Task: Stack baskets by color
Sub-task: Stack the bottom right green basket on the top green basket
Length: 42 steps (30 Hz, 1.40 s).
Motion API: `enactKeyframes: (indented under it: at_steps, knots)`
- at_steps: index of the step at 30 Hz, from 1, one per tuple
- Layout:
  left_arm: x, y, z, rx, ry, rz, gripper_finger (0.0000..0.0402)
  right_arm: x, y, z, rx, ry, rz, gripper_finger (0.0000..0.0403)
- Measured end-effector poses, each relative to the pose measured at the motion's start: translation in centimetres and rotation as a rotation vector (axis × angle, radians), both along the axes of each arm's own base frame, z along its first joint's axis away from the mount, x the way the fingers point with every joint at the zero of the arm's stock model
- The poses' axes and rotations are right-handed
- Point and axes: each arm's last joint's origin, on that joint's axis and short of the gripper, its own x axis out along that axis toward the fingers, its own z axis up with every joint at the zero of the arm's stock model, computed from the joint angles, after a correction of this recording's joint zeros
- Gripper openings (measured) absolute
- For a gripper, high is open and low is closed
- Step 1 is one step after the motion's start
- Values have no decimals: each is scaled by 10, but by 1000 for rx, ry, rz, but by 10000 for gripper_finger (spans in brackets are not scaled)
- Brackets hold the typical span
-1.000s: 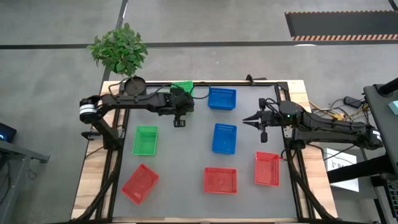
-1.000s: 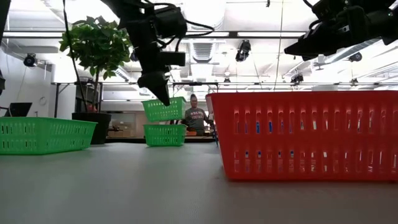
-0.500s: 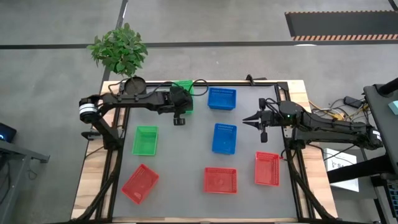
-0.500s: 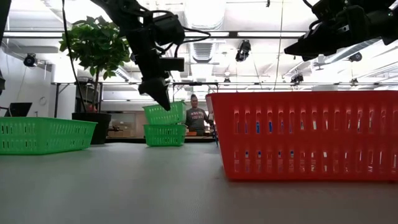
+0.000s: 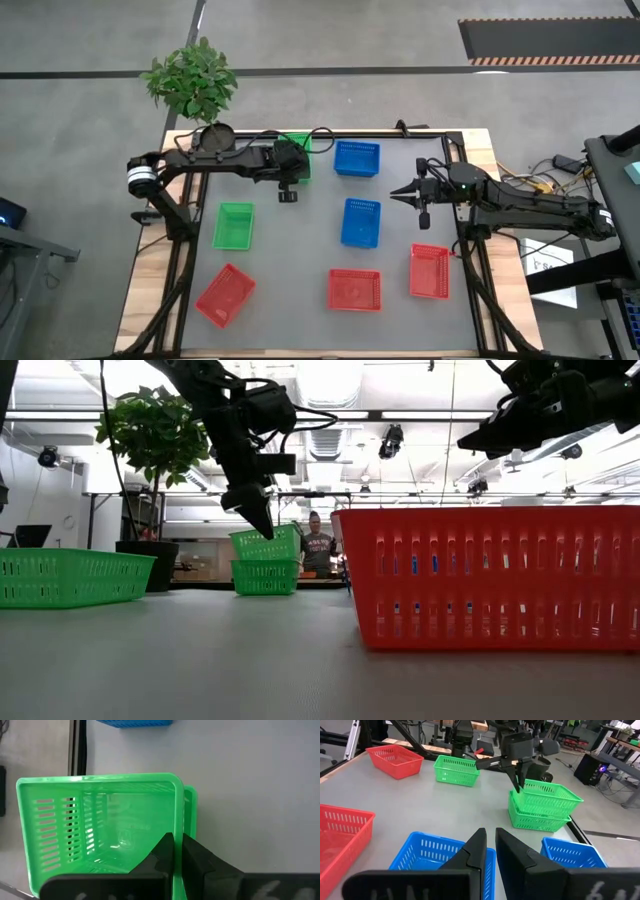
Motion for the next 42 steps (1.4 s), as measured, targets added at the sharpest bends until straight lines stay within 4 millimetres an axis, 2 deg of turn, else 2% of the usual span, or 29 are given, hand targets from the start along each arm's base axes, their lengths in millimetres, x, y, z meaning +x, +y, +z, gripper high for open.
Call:
enactKeyframes:
  at_steps: [13, 23, 26, 32, 38, 42]
  knots:
    - [-1, 1, 0, 38, 10, 30, 40, 0, 0, 0, 1, 1, 0, 34]
    - [-1, 1, 0, 15, -6, 71, 48, 0, 0, 0, 1, 2, 0, 34]
    - [-1, 1, 0, 6, -10, 66, 65, 0, 0, -1, 2, 3, 0, 34]
    - [-5, -1, 16, 21, -62, 65, 107, 0, 0, -1, 9, 3, -1, 34]
    - [-13, -4, 38, 29, -199, 100, 118, 0, 0, -1, 9, 4, -1, 34]
    - [-13, -4, 31, 43, -255, 102, 118, 0, 0, -1, 10, 6, -1, 34]
